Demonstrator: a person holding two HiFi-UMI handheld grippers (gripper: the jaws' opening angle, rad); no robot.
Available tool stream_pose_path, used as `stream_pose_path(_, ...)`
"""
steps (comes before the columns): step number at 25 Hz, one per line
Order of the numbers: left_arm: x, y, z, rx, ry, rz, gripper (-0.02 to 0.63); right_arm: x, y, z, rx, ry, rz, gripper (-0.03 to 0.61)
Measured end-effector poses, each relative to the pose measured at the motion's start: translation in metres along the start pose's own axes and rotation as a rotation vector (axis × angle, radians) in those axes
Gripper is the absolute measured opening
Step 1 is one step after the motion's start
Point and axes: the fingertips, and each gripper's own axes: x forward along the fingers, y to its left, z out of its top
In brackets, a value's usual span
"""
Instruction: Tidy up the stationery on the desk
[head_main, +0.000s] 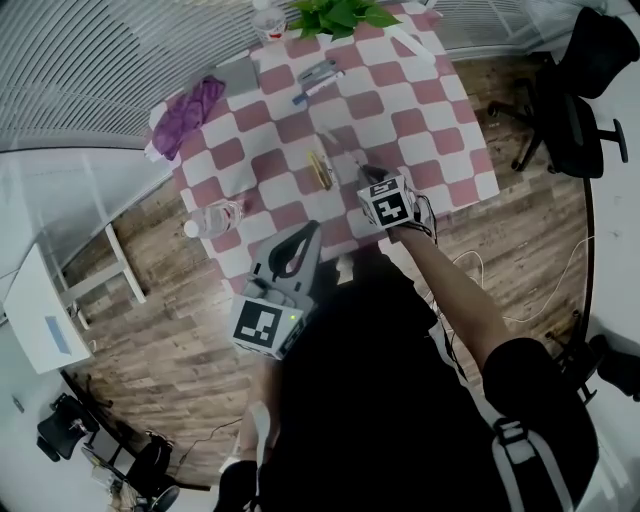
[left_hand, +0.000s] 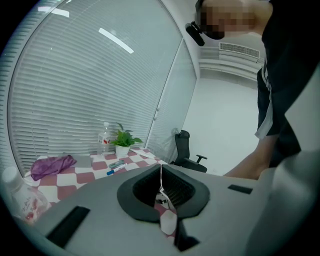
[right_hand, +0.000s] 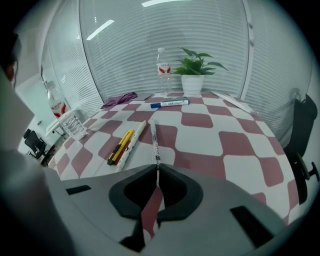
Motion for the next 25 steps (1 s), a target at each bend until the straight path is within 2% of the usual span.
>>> stream_pose_path(4,-0.001,-0.006,0.0,-0.003,-0.021,-0.019,0.034,-0.005,0.005,-0.014,0.068,-0.003,-0.019,0.032)
stream_pose_path(10,-0.005,-0.006,-0.002,0.008,-0.003,0.0,0.034,-0.008,0.025,-0.022,0.126,-0.002,0.025,0.032)
stream_pose_path(16,-0.006,-0.01,0.0,-0.014,-0.047,0.002,0.034,-0.004,0.041,-0.022,0.101,0.003,0.079,0.032)
stream_pose_path(20,-0.007,-0.004,-0.008,-0.01,0.01,0.037,0.034,0.0,0.044,-0.02,0.084,0.028,0.096,0.035)
stream_pose_path(22,-0.004,-0.005,-0.003,-0.016,-0.023,0.027,0.034,0.001,0.045,-0.02,0.075,0.046,0.11,0.041)
stream_pose_path(25,-0.001,-0.007,0.002,-0.028,-0.058,0.021,0.034,0.0,0.047,-0.018,0.06,0.055,0.135,0.086)
